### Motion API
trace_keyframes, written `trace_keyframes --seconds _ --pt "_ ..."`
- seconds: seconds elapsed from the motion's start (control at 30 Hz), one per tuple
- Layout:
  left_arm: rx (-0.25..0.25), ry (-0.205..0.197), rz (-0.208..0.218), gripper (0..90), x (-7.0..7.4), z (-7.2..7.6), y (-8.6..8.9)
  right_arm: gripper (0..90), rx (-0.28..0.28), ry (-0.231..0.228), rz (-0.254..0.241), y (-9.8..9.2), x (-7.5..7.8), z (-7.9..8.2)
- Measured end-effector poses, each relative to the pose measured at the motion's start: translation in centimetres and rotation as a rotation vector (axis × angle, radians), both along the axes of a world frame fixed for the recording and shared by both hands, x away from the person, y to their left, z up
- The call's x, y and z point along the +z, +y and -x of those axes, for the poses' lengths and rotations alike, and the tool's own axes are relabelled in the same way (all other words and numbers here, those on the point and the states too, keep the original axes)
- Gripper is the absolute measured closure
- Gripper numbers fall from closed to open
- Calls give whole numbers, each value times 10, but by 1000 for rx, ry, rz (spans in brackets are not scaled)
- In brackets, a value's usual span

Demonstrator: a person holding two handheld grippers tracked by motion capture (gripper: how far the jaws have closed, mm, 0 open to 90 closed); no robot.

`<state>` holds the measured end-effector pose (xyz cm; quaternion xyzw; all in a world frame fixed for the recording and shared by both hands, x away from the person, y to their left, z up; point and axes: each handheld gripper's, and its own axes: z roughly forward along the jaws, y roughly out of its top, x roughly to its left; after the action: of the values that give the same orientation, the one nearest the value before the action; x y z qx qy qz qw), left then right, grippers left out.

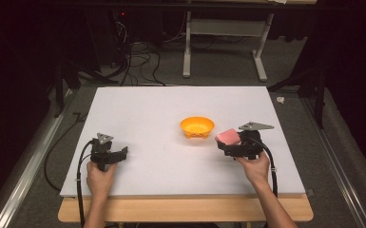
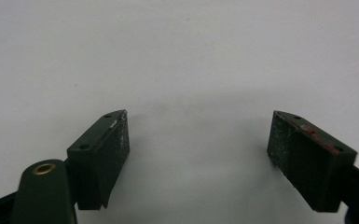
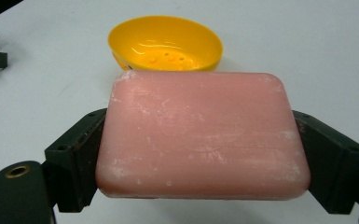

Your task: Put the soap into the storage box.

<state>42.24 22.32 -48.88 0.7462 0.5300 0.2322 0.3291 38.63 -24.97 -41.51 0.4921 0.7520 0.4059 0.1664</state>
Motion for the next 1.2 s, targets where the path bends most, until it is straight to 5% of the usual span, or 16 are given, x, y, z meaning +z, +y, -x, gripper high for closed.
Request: trace_keyframes --seconds 0.6,1.2 --pt "0 0 0 211 0 0 0 138 95 28 -29 25 17 -10" --pt "0 0 1 211 0 0 0 138 135 108 -65 37 28 -42"
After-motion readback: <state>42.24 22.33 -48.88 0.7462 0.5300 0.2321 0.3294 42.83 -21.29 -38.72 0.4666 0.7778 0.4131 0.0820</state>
